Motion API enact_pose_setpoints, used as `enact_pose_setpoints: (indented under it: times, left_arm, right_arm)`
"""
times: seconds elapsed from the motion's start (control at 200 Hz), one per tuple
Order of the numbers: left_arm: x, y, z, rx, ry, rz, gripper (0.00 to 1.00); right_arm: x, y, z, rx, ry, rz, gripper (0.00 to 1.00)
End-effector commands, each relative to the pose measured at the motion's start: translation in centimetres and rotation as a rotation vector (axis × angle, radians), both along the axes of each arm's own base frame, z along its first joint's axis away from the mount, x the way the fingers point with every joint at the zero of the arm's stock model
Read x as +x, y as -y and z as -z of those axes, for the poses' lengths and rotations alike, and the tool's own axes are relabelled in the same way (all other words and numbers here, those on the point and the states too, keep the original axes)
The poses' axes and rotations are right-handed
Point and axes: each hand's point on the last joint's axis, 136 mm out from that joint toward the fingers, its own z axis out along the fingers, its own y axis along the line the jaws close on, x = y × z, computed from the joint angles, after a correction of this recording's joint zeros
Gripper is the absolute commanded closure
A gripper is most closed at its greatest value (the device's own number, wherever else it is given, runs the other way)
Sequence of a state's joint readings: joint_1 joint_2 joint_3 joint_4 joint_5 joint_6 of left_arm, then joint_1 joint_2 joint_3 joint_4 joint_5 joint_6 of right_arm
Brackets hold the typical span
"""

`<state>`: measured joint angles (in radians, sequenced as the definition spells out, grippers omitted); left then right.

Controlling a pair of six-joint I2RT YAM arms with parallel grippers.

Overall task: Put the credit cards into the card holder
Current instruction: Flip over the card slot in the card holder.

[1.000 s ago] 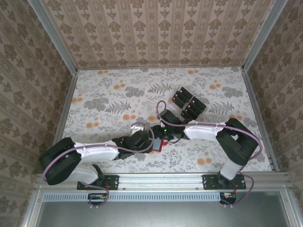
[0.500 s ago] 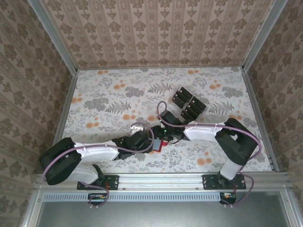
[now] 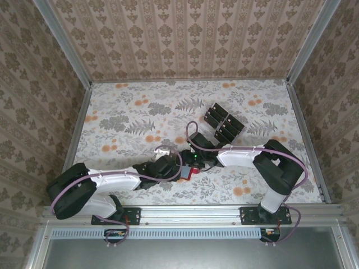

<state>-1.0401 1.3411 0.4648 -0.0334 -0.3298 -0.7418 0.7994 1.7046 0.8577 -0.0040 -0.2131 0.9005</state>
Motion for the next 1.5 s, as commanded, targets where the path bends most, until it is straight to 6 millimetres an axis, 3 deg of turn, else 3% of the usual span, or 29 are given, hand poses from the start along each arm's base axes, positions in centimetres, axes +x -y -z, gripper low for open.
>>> enact_pose_setpoints:
  times: [0.0,0.17,0.335,0.535,0.665,0.825,0.935,1.1,1.495]
  left_arm:
    - [-0.4,-0.9,1.2,0.028,-0.026,-0.016,0.00]
    - [-0.5,-0.9,1.4,0.028,-0.031,-0.015,0.00]
    - [-0.4,-0.8,1.4,0.028,-0.030,-0.011,0.00]
    - [0.2,-1.0,-1.0,0.018,0.008,-0.016,0.00]
    - [1.1,-3.5,-3.0,0.002,0.040,-0.095,0.00]
    - [2.0,-7.6,-3.8,0.004,0.028,-0.215,0.00]
    - [2.4,-9.9,-3.2,0.026,-0.011,-0.277,0.00]
    - [2.3,-11.4,-1.7,0.068,-0.075,-0.309,0.00]
    - [2.0,-11.0,0.4,0.085,-0.169,-0.311,0.00]
  right_arm:
    - [-1.0,1.5,1.6,-0.068,-0.046,0.037,0.38]
    - [-1.0,1.5,2.1,-0.076,-0.060,0.047,0.38]
    - [-0.5,0.2,2.5,-0.021,-0.077,0.052,0.38]
    - [0.3,-1.6,1.7,0.068,-0.063,0.047,0.38]
    - [0.4,-1.8,1.6,0.073,-0.063,0.045,0.38]
    - [0.5,-1.9,1.6,0.077,-0.066,0.041,0.38]
    - [0.5,-2.1,1.4,0.083,-0.065,0.035,0.39]
    - [0.7,-2.7,0.9,0.102,-0.063,0.022,0.38]
    - [1.2,-4.2,0.1,0.134,-0.064,-0.006,0.39]
